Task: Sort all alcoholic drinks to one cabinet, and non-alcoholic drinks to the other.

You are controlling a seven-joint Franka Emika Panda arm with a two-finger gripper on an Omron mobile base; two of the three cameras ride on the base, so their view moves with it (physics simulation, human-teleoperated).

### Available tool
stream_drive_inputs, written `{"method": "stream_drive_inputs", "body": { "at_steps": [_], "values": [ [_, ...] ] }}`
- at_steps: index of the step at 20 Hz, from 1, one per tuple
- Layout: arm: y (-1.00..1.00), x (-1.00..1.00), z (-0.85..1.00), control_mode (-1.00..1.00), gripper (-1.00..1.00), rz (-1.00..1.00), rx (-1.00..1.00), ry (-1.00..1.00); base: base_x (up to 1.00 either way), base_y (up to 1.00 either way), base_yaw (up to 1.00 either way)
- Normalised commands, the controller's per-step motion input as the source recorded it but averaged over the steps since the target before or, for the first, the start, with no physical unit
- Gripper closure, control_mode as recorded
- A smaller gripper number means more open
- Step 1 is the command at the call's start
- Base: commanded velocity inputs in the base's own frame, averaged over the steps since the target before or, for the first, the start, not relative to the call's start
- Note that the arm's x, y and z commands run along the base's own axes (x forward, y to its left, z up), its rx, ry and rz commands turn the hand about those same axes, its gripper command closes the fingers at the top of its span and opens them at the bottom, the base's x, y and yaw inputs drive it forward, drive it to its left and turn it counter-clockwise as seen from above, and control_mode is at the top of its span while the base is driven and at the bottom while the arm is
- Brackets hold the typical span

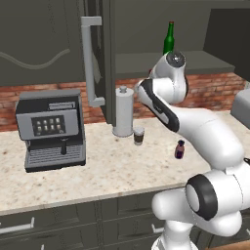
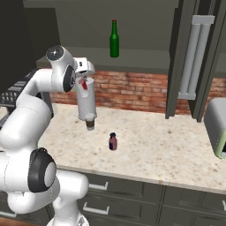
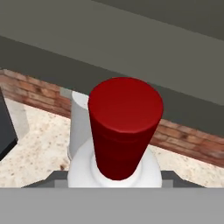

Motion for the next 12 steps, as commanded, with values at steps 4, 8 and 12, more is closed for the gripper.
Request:
{"method": "stream_drive_inputs", "body": {
  "at_steps": [4, 8, 12],
  "values": [
    [-0.12, -0.07, 0.39, -1.0, 1.0, 0.0, 0.06, -0.04, 0.0, 0.0, 0.0],
    [-0.06, -0.01, 0.32, -1.0, 1.0, 0.0, 0.06, -0.05, 0.0, 0.0, 0.0],
    [-0.03, 0.0, 0.32, -1.0, 1.0, -0.01, 0.05, -0.07, 0.0, 0.0, 0.0]
  ]
}}
